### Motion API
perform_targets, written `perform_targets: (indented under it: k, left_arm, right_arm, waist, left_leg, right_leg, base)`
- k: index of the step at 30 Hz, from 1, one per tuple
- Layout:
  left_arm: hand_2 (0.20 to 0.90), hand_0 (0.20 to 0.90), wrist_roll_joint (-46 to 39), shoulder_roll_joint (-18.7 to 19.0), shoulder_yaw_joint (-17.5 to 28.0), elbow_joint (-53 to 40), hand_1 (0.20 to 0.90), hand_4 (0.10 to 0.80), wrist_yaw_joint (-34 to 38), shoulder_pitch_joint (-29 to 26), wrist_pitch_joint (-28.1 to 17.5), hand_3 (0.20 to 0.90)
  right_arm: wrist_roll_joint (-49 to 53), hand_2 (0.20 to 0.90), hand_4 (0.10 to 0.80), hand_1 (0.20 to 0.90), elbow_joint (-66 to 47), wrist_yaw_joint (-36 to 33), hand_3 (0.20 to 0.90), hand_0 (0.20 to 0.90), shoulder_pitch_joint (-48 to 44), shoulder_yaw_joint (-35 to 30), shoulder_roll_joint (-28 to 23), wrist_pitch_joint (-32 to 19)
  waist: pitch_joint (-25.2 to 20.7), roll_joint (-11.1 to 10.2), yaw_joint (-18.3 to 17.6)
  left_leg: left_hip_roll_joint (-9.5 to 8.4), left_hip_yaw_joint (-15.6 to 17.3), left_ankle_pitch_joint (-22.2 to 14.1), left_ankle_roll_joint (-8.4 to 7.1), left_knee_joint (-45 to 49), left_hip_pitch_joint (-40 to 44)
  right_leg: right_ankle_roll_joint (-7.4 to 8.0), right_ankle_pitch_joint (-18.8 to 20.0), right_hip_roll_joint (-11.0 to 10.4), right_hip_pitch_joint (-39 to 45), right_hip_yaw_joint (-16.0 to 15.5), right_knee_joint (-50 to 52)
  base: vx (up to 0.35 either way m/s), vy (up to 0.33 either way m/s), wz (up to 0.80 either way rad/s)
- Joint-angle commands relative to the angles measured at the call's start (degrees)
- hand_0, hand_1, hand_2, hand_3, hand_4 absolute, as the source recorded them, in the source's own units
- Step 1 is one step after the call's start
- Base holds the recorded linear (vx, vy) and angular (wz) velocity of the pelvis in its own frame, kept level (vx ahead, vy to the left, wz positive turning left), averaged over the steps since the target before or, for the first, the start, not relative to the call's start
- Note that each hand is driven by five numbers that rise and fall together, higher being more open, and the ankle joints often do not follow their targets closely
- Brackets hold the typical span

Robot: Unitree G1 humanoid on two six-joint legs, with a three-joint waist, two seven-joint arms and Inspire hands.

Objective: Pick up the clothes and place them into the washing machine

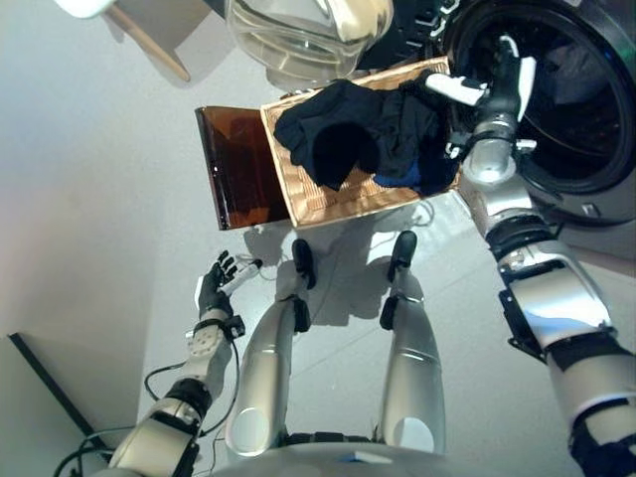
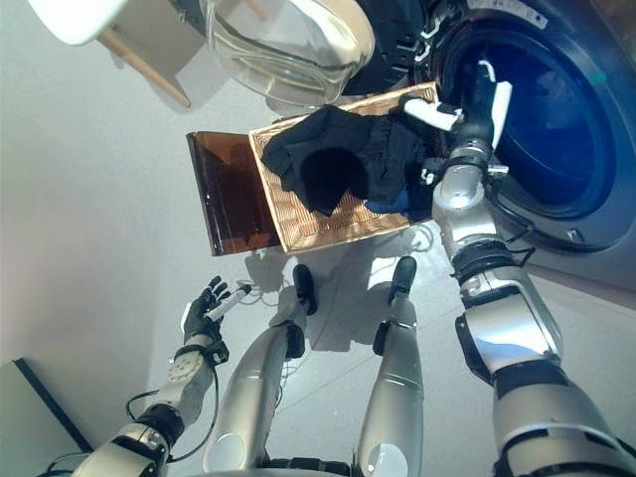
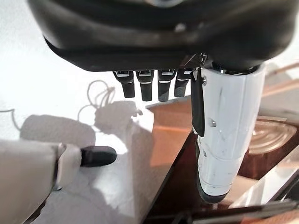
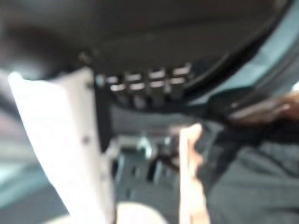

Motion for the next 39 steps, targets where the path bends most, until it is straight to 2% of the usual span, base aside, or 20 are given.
perform_targets:
  k: [1,7,8,9,10,11,13,14,17,18,19,20,21,22,23,29,36,39]
  left_arm:
    - [0.900,0.900,1.2,2.1,1.9,-0.7,0.900,0.800,1.8,4.4,-3.2,0.900]
    - [0.900,0.900,2.5,2.0,2.3,-0.9,0.900,0.800,1.4,3.9,-3.3,0.900]
    - [0.900,0.900,2.8,2.0,2.7,-0.7,0.900,0.800,1.3,3.8,-3.4,0.900]
    - [0.900,0.900,2.8,2.0,2.7,-0.7,0.900,0.800,1.3,3.8,-3.4,0.900]
    - [0.900,0.900,3.1,2.0,3.0,-0.7,0.900,0.800,1.1,3.7,-3.5,0.900]
    - [0.900,0.900,3.2,1.9,3.0,-0.7,0.900,0.800,1.1,3.7,-3.5,0.900]
    - [0.900,0.900,4.2,2.1,3.1,-0.8,0.900,0.800,0.7,3.6,-3.8,0.900]
    - [0.900,0.900,4.2,2.0,3.1,-0.8,0.900,0.800,0.7,3.6,-3.8,0.900]
    - [0.900,0.900,4.7,2.2,3.4,-0.5,0.900,0.800,-0.1,3.4,-3.8,0.900]
    - [0.900,0.900,4.9,2.2,3.4,0.0,0.900,0.800,-0.3,3.2,-3.8,0.900]
    - [0.900,0.900,4.7,2.2,3.4,0.1,0.900,0.800,-0.4,3.2,-3.7,0.900]
    - [0.900,0.900,4.5,2.1,3.4,0.4,0.900,0.800,-0.8,3.2,-3.5,0.900]
    - [0.900,0.900,4.5,2.1,3.5,0.4,0.900,0.800,-0.8,3.1,-3.5,0.900]
    - [0.900,0.900,4.4,1.9,3.3,1.3,0.900,0.800,-1.0,2.9,-3.1,0.900]
    - [0.900,0.900,4.4,1.9,3.3,1.3,0.900,0.800,-1.0,2.9,-3.2,0.900]
    - [0.900,0.900,3.8,1.3,2.9,2.2,0.900,0.800,-1.0,2.1,-2.9,0.900]
    - [0.900,0.900,3.4,1.0,2.7,2.2,0.900,0.800,-0.5,1.7,-2.9,0.900]
    - [0.900,0.900,3.3,0.8,2.7,1.9,0.900,0.800,0.0,1.7,-2.9,0.900]
  right_arm:
    - [-10.1,0.900,0.800,0.900,-5.4,-1.4,0.900,0.900,-3.3,2.4,-4.8,-2.4]
    - [-22.5,0.900,0.800,0.900,-6.7,-2.5,0.900,0.900,-4.1,5.6,-7.2,0.5]
    - [-27.5,0.900,0.800,0.900,-6.8,-2.4,0.900,0.900,-4.3,7.3,-8.4,1.8]
    - [-27.5,0.900,0.800,0.900,-6.8,-2.4,0.900,0.900,-4.3,7.3,-8.4,1.8]
    - [-33.1,0.900,0.800,0.900,-6.8,-2.8,0.900,0.900,-4.6,9.1,-9.9,3.2]
    - [-33.1,0.900,0.800,0.900,-6.8,-2.8,0.900,0.900,-4.7,9.1,-9.8,3.2]
    - [-44.4,0.900,0.800,0.900,-4.9,-3.9,0.900,0.900,-5.2,13.6,-12.9,5.9]
    - [-44.4,0.900,0.800,0.900,-4.8,-3.9,0.900,0.900,-5.3,13.7,-12.8,5.9]
    - [-56.2,0.900,0.800,0.900,-3.8,-3.4,0.900,0.900,-6.8,19.6,-15.7,9.1]
    - [-60.7,0.900,0.800,0.900,-2.9,-2.5,0.900,0.900,-7.3,22.6,-16.5,10.0]
    - [-62.7,0.900,0.800,0.900,-3.1,-2.3,0.900,0.900,-7.7,23.9,-17.0,10.8]
    - [-67.1,0.900,0.800,0.900,-3.2,-1.0,0.900,0.900,-8.0,26.9,-17.8,11.6]
    - [-67.1,0.900,0.800,0.900,-3.2,-1.1,0.900,0.900,-8.1,26.9,-17.8,11.6]
    - [-70.1,0.900,0.800,0.900,-2.4,0.2,0.900,0.900,-8.4,29.4,-17.7,12.0]
    - [-70.1,0.900,0.800,0.900,-2.4,0.2,0.900,0.900,-8.6,29.5,-17.7,12.0]
    - [-74.5,0.900,0.800,0.900,-2.7,2.5,0.900,0.900,-9.4,33.9,-15.7,12.3]
    - [-73.3,0.900,0.800,0.900,-4.4,3.0,0.900,0.900,-9.4,33.4,-12.8,11.9]
    - [-71.0,0.900,0.800,0.900,-4.9,2.7,0.900,0.900,-8.8,31.0,-9.8,11.8]
  waist:
    - [-1.1,0.3,1.4]
    - [-0.8,0.0,1.6]
    - [-0.7,-0.1,1.6]
    - [-0.7,-0.1,1.6]
    - [-0.7,-0.1,1.6]
    - [-0.7,-0.1,1.6]
    - [-0.8,-0.1,1.7]
    - [-0.8,0.0,1.7]
    - [-0.9,0.1,1.7]
    - [-0.6,0.0,1.8]
    - [-1.0,-0.1,1.8]
    - [-1.0,-0.3,1.8]
    - [-0.7,-0.2,1.8]
    - [-1.0,-0.5,1.8]
    - [-0.7,-0.4,1.8]
    - [-0.7,-0.9,1.9]
    - [-0.2,-1.0,2.0]
    - [0.1,-1.0,2.2]
  left_leg:
    - [0.73,-1.8,1.9,-5.75,-5.3,0.7]
    - [0.73,-2.0,2.3,-5.92,-5.8,0.6]
    - [0.79,-2.1,2.3,-5.89,-5.8,0.4]
    - [0.79,-2.1,2.3,-5.89,-5.8,0.4]
    - [0.77,-2.2,2.3,-5.89,-5.7,0.3]
    - [0.78,-2.3,2.3,-5.89,-5.7,0.3]
    - [0.72,-2.4,2.2,-5.89,-5.7,0.2]
    - [0.73,-2.4,2.2,-5.89,-5.7,0.2]
    - [0.69,-2.6,2.3,-5.91,-5.7,0.1]
    - [0.84,-2.1,3.8,-5.40,-5.7,-0.5]
    - [0.71,-2.7,2.3,-5.94,-5.7,0.1]
    - [0.70,-2.7,2.5,-6.01,-5.8,0.2]
    - [0.83,-2.2,3.9,-5.48,-5.9,-0.4]
    - [0.63,-2.8,2.6,-6.10,-6.1,0.4]
    - [0.76,-2.3,4.1,-5.56,-6.2,-0.2]
    - [0.68,-2.3,4.9,-5.87,-7.6,0.8]
    - [0.67,-2.6,5.6,-6.13,-8.4,1.2]
    - [0.61,-2.7,5.6,-6.06,-8.4,1.4]
  right_leg:
    - [1.00,-8.3,1.0,2.1,-1.5,7.8]
    - [0.93,-8.3,1.0,2.0,-1.6,7.5]
    - [0.91,-8.3,1.1,1.8,-1.5,7.6]
    - [0.91,-8.3,1.1,1.8,-1.5,7.6]
    - [0.95,-8.3,1.1,1.8,-1.5,7.7]
    - [0.95,-8.3,1.1,1.8,-1.6,7.7]
    - [0.98,-8.4,1.0,1.6,-1.7,7.7]
    - [0.98,-8.4,1.0,1.6,-1.7,7.7]
    - [1.03,-8.3,1.0,1.3,-1.6,7.9]
    - [0.45,-6.9,1.0,0.9,-2.1,7.5]
    - [1.08,-8.3,1.0,1.4,-1.6,7.9]
    - [1.11,-8.2,1.0,1.4,-1.7,7.7]
    - [0.51,-6.7,1.0,1.0,-2.2,7.3]
    - [1.21,-7.9,1.1,1.6,-1.7,7.4]
    - [0.60,-6.5,1.1,1.1,-2.3,7.0]
    - [0.75,-5.8,1.2,2.2,-2.3,5.3]
    - [0.74,-5.6,1.4,2.6,-2.5,4.7]
    - [0.56,-5.7,1.5,2.8,-2.7,4.8]
  base:
    - [0.000,0.000,0.00]
    - [0.000,0.000,0.00]
    - [0.000,0.000,0.00]
    - [0.000,0.000,0.00]
    - [0.000,0.000,0.00]
    - [0.000,0.000,0.00]
    - [0.000,0.000,0.00]
    - [0.000,0.000,0.00]
    - [-0.030,0.002,0.00]
    - [0.000,0.000,0.00]
    - [0.000,0.000,0.00]
    - [0.000,0.000,0.00]
    - [0.000,0.000,0.00]
    - [-0.091,0.004,-0.01]
    - [0.000,0.000,0.00]
    - [-0.015,0.001,0.00]
    - [0.000,-0.001,0.00]
    - [0.000,0.000,0.00]
